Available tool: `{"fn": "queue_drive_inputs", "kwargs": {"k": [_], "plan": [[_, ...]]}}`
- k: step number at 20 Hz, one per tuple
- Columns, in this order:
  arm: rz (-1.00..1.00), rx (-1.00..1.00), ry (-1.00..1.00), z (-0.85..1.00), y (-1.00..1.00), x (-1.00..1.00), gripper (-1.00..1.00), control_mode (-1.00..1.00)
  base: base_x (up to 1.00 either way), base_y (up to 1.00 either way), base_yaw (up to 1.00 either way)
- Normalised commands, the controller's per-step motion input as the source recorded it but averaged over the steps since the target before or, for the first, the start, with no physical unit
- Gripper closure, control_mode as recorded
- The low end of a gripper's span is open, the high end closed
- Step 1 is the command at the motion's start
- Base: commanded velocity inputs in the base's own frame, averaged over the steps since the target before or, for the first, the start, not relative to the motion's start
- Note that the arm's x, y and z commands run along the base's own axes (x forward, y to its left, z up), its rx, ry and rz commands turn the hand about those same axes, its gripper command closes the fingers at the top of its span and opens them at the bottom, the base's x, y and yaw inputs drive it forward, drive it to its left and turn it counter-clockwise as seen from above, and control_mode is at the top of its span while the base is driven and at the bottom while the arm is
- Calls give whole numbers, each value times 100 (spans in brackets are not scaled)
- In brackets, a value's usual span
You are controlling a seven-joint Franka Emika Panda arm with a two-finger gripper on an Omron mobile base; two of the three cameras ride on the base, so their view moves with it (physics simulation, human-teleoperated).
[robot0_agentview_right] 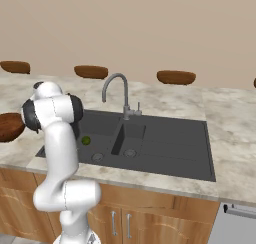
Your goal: Remove the lemon wedge and lime from the sink. Then move the bowl and cup from the counter to the sink for washing.
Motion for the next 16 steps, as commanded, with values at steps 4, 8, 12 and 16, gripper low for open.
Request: {"fn": "queue_drive_inputs", "kwargs": {"k": [4, 8, 12, 16], "plan": [[0, -4, 0, 0, -32, -16, -100, -100, 0, 0, 0], [0, -7, -5, 0, -34, -15, -100, -100, 0, 0, 0], [0, -10, -7, 0, -31, -8, -100, -100, 0, 0, 0], [0, -10, -3, -1, -34, -1, -100, -100, 0, 0, 0]]}}
